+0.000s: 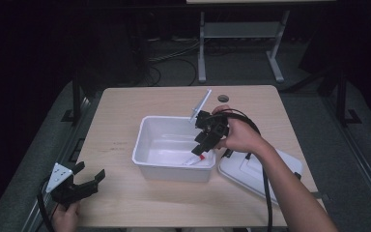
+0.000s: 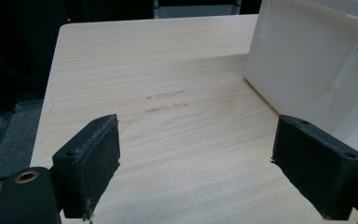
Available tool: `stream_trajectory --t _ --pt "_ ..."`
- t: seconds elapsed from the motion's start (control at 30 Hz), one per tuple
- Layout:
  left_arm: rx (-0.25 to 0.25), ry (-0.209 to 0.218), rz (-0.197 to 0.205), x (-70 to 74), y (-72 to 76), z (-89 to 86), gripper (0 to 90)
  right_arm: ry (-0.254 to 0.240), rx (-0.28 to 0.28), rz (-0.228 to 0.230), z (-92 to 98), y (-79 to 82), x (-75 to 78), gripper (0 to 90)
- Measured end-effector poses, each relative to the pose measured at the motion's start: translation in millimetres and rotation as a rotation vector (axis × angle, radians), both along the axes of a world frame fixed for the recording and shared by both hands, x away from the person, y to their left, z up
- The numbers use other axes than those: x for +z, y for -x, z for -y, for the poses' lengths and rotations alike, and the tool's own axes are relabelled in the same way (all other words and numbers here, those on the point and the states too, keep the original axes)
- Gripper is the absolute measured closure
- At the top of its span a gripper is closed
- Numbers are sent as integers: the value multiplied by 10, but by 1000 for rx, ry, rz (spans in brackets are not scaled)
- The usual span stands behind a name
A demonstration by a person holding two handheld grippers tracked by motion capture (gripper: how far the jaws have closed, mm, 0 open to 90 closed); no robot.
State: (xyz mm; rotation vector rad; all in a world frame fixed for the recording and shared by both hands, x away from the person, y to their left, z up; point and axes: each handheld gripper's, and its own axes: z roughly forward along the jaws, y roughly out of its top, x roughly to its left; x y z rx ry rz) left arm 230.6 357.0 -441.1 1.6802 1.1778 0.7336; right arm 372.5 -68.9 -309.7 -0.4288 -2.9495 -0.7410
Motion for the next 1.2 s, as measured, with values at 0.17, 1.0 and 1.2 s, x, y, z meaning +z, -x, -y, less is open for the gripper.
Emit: stream_trajectory --t 0.17,1.0,1.2 --pt "-1 0 -2 -3 -1 5 141 -12 -31 17 175 0 99 435" --pt "-4 -9 -4 -9 -8 28 141 -7 -245 15 1248 2 -43 363" --pt "-4 -9 -4 -11 -7 29 141 -2 -283 -5 1418 -7 -178 366"
